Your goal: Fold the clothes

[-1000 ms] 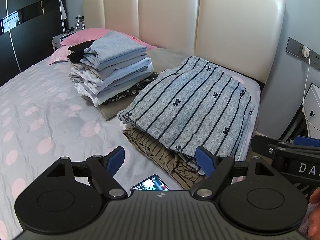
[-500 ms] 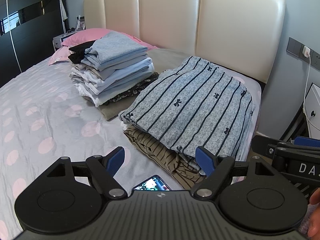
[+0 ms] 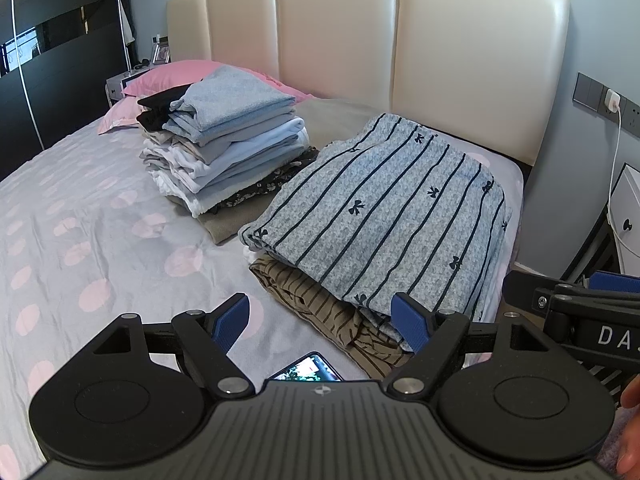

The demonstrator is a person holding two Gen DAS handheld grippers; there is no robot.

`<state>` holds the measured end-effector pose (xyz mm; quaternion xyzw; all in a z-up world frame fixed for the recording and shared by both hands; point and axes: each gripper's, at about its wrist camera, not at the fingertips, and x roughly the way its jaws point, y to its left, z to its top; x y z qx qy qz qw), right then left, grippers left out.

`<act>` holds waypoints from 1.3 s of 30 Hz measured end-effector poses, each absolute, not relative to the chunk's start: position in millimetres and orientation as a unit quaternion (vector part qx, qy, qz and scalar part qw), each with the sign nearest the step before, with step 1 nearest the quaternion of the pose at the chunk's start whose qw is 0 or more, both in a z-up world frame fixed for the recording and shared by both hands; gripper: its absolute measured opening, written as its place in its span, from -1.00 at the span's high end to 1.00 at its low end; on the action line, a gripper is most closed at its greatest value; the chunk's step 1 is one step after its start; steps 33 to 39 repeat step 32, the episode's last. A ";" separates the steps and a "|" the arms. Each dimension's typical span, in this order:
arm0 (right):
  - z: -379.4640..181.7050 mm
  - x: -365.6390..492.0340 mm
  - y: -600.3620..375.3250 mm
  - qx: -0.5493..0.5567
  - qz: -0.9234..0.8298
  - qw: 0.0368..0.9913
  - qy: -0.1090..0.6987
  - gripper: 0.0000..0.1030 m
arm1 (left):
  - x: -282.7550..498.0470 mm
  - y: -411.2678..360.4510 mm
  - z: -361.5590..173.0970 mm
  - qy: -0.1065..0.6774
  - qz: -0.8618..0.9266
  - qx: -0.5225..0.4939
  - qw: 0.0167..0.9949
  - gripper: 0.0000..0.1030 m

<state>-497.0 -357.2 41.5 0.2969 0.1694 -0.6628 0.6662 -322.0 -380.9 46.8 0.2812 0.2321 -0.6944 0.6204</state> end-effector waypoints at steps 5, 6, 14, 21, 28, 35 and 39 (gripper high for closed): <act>42.7 -496.5 -354.8 0.290 -0.665 0.669 0.165 -0.90 | -322.9 -378.5 50.5 0.215 -0.699 0.277 0.624 -0.51; 43.5 -496.3 -354.1 0.286 -0.666 0.669 0.163 -0.90 | -323.0 -378.0 51.3 0.209 -0.702 0.278 0.622 -0.51; 47.9 -492.5 -349.6 0.264 -0.660 0.685 0.158 -0.90 | -320.6 -374.9 57.7 0.187 -0.708 0.275 0.623 -0.51; 48.1 -493.3 -348.6 0.264 -0.660 0.686 0.156 -0.90 | -320.2 -373.4 58.0 0.185 -0.710 0.276 0.621 -0.51; 47.6 -493.8 -348.7 0.265 -0.659 0.687 0.155 -0.90 | -319.7 -372.2 57.8 0.185 -0.711 0.276 0.619 -0.51; 47.3 -495.0 -349.3 0.266 -0.658 0.687 0.154 -0.90 | -319.2 -372.3 57.2 0.190 -0.713 0.274 0.617 -0.51; 47.3 -495.0 -349.3 0.266 -0.658 0.687 0.154 -0.90 | -319.2 -372.3 57.2 0.190 -0.713 0.274 0.617 -0.51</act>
